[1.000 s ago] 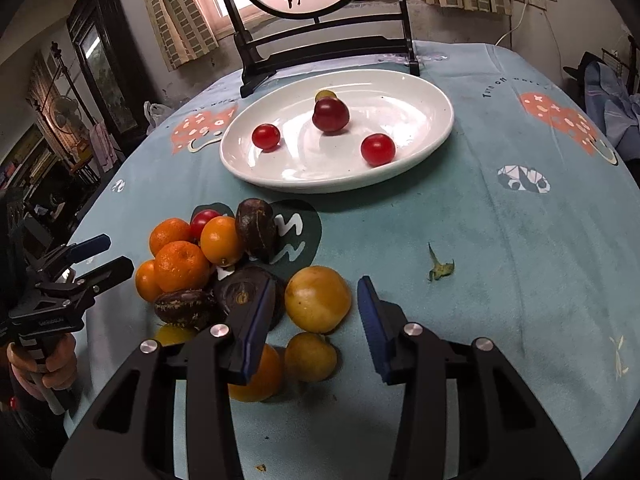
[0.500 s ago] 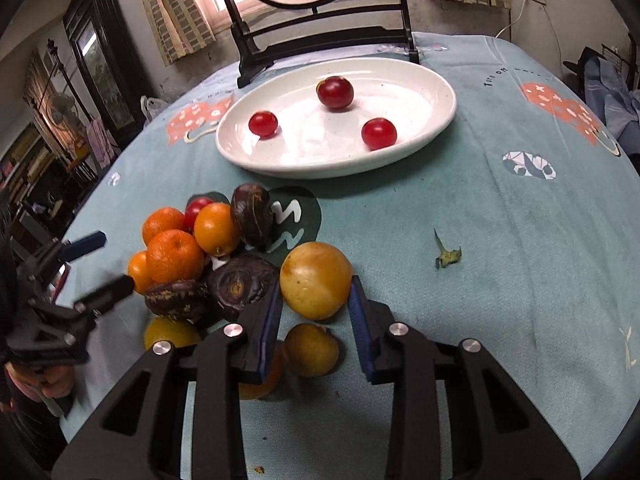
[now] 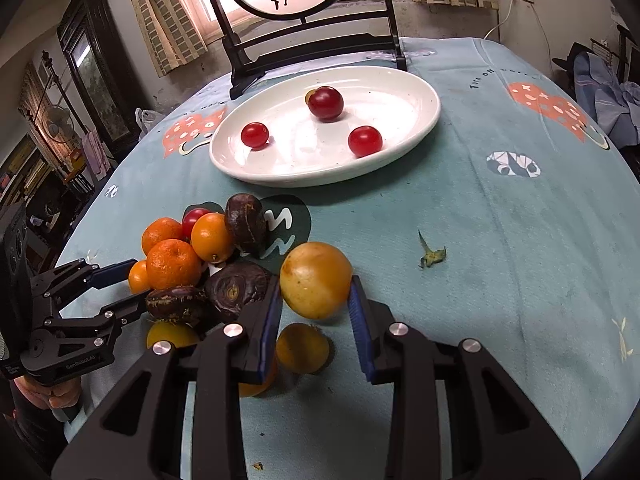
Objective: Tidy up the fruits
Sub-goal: 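Grasp a mandarin with the left tool while the right grasps a yellow plum, then place the mandarin and yellow plum onto the white plate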
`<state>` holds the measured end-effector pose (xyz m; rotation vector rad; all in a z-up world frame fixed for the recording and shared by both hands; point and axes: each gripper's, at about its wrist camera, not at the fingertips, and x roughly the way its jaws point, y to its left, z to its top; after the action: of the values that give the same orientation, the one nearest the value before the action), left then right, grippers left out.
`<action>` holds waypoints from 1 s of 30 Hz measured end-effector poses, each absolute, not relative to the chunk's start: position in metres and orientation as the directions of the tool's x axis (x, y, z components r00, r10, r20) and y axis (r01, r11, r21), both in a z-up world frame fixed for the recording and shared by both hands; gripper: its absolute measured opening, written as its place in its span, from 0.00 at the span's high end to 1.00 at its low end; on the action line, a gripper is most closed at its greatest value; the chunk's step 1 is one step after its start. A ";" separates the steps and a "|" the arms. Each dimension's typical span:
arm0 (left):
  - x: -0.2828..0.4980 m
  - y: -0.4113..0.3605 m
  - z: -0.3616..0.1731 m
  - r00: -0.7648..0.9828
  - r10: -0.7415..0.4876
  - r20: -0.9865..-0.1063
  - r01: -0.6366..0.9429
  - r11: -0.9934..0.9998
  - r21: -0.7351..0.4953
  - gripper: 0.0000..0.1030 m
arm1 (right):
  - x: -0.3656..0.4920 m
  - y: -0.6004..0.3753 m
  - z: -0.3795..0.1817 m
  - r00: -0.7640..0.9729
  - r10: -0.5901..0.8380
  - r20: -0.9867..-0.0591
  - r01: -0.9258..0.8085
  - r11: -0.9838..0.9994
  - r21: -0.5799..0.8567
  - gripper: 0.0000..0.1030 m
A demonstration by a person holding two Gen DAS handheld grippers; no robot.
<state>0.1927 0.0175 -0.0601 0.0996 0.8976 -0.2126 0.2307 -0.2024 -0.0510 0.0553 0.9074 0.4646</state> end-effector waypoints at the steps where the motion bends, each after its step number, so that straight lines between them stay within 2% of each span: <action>1: 0.194 0.017 -0.062 0.599 -0.142 -0.788 0.226 0.974 -0.004 0.56 | 0.231 -0.203 -0.051 0.526 0.410 -0.745 -0.365 0.900 0.237 0.68; 5: 0.199 0.011 -0.066 0.587 -0.131 -0.799 0.233 0.973 0.011 0.61 | 0.230 -0.203 -0.050 0.530 0.410 -0.742 -0.365 0.900 0.237 0.68; 21: 0.192 0.013 -0.057 0.615 -0.156 -0.773 0.232 0.973 -0.013 0.62 | 0.225 -0.204 -0.046 0.541 0.428 -0.724 -0.377 0.893 0.246 0.68; 24: 0.186 0.012 -0.047 0.630 -0.208 -0.748 0.261 0.964 -0.048 0.62 | 0.219 -0.200 -0.038 0.577 0.441 -0.688 -0.405 0.885 0.227 0.68; 27: 0.184 0.013 -0.029 0.659 -0.277 -0.700 0.288 0.952 -0.105 0.62 | 0.217 -0.196 -0.024 0.633 0.475 -0.611 -0.435 0.871 0.226 0.68; 30: 0.200 0.006 -0.011 0.682 -0.288 -0.673 0.287 0.951 -0.116 0.62 | 0.231 -0.188 -0.013 0.680 0.474 -0.560 -0.430 0.876 0.220 0.68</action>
<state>0.2003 0.0062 -0.0115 -0.0011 0.7549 -0.3226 0.2312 -0.1884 -0.0127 0.0722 0.6484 0.5080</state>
